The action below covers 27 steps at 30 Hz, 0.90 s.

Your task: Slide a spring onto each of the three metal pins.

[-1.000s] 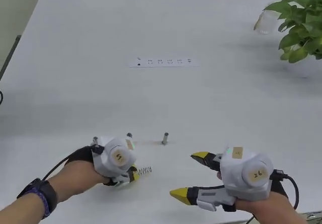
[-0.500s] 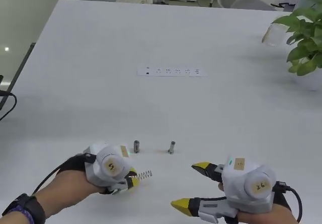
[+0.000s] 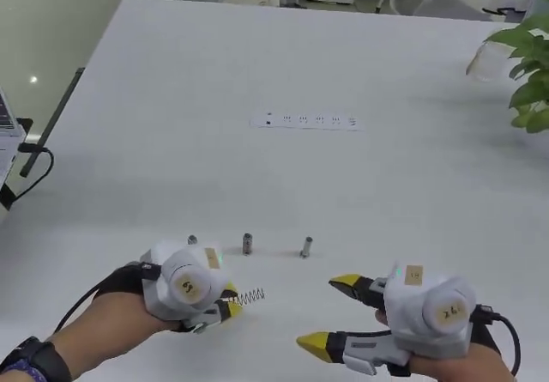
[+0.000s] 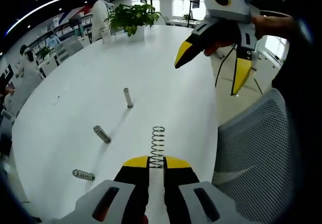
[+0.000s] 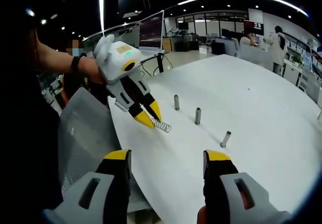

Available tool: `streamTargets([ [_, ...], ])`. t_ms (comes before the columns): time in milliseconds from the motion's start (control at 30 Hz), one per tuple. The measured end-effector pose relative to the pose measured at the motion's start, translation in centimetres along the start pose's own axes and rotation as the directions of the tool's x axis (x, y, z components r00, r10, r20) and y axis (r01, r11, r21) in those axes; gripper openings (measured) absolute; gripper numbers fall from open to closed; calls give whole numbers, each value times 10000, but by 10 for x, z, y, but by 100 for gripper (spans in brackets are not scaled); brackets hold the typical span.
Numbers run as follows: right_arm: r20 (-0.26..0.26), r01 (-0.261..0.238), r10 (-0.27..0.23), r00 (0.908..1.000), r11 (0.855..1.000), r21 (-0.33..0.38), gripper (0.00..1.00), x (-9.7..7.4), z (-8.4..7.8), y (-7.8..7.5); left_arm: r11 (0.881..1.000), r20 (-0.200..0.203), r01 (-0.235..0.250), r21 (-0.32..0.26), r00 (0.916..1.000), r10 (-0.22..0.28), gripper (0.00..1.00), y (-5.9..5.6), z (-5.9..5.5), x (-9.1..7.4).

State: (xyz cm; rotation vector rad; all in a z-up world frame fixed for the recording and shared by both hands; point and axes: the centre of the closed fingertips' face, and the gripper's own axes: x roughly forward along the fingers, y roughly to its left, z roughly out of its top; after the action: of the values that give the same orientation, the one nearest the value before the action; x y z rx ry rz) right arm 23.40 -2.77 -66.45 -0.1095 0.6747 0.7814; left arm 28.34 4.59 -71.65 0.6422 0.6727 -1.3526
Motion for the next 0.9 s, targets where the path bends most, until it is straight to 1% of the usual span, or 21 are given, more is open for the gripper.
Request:
streamTargets([
  [233,75,-216,217,9997,9997,-123,54,4,3,4,10000,187,-82,48,9998,81,2,-3,4,-8],
  [400,140,-574,579,9982,9979,-302,49,8,7,9,9996,426,-183,191,9989,175,2,-6,9,-16],
  [700,127,-1054,1063,9943,9926,-597,43,15,12,14,9994,747,-173,293,9971,150,2,-15,18,-21],
  [867,33,-1291,1298,9915,9885,-785,40,20,14,17,9993,885,-146,357,9960,113,2,-18,22,-22],
  [900,4,-1393,1398,9902,9868,-829,40,22,15,19,9991,924,-112,421,9957,72,2,-21,24,-23],
])
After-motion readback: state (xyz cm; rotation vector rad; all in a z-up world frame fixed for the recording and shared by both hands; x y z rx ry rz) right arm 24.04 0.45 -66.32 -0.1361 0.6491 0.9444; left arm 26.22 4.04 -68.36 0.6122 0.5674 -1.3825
